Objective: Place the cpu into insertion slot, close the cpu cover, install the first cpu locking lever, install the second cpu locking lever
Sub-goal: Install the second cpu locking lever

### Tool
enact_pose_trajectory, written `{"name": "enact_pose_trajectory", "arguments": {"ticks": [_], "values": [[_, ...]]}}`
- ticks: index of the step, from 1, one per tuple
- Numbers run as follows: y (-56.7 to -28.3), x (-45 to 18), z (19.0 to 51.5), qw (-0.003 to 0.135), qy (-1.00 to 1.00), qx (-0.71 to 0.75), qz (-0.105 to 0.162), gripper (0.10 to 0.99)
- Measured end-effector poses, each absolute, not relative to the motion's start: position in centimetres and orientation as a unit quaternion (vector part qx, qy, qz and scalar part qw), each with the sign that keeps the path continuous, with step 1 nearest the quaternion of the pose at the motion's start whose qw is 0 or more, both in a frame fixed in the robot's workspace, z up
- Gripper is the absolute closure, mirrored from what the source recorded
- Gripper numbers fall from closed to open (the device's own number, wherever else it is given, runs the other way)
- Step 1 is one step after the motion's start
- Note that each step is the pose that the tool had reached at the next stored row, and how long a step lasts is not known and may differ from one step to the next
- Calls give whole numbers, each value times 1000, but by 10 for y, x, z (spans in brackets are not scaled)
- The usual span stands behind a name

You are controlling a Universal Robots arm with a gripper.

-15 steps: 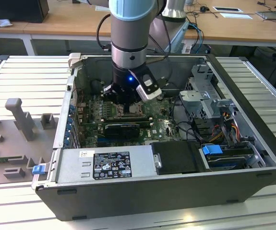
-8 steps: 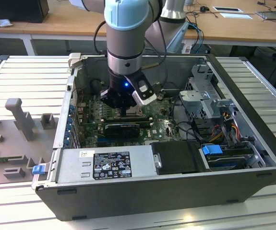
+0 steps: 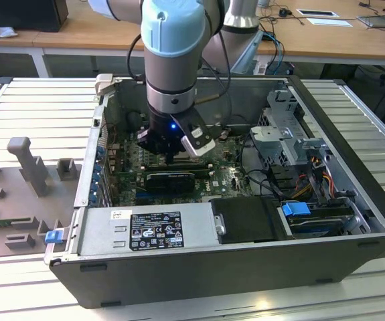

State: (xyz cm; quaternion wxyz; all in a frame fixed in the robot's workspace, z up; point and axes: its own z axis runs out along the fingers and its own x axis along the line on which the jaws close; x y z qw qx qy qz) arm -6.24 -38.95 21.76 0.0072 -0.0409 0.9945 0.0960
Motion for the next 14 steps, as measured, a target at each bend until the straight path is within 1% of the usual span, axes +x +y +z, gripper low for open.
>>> {"name": "enact_pose_trajectory", "arguments": {"ticks": [3,6,14], "values": [[-393,-65,217,8,993,-41,110,980],[-400,-68,217,9,992,-42,118,980],[-398,-77,206,11,992,-42,120,980]]}}
